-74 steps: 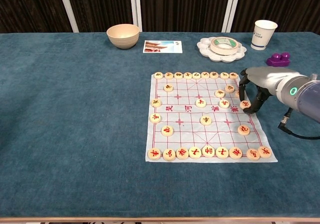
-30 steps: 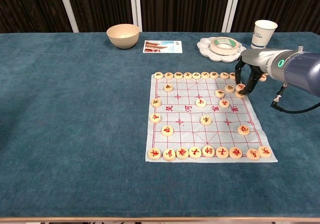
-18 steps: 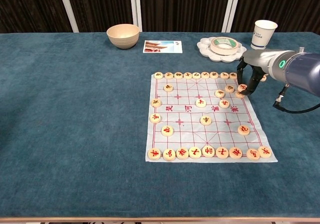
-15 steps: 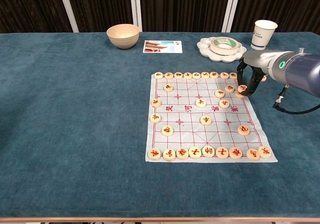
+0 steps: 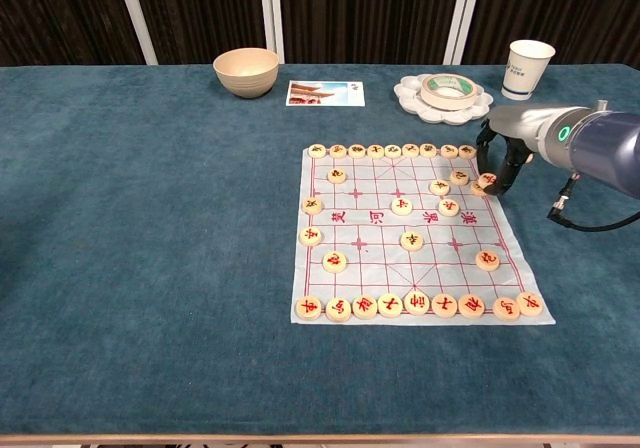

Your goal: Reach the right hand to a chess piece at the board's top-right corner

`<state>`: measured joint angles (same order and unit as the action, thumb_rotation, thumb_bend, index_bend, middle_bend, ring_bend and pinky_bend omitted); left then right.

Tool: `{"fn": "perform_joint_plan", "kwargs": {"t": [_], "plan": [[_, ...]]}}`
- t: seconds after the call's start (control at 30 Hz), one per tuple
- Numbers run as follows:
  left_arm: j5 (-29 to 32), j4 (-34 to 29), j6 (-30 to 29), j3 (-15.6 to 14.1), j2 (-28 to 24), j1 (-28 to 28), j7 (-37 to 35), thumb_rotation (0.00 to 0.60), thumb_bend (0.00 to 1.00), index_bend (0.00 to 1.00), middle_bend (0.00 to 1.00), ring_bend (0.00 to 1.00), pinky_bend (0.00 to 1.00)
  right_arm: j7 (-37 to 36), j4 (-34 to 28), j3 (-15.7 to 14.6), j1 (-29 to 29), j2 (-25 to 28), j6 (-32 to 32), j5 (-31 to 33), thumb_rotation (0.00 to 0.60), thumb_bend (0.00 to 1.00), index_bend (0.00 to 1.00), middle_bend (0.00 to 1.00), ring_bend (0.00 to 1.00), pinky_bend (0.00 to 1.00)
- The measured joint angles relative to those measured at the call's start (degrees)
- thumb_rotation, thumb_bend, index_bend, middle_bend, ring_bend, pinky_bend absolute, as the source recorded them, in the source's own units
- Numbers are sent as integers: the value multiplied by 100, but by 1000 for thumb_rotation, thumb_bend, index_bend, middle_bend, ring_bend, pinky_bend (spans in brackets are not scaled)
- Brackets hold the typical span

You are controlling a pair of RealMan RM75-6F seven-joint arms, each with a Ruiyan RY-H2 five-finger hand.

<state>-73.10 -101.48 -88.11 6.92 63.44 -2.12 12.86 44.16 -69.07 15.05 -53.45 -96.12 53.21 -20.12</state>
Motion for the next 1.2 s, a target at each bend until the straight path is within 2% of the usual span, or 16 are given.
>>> {"fn": "perform_joint_plan", "kwargs": {"t": [1.2], "plan": [[-7, 4, 24, -11, 4, -14, 5, 600, 0, 73, 0, 0, 0, 111, 31, 19, -113, -107, 28, 107, 600, 378, 507, 0, 46, 92]]}}
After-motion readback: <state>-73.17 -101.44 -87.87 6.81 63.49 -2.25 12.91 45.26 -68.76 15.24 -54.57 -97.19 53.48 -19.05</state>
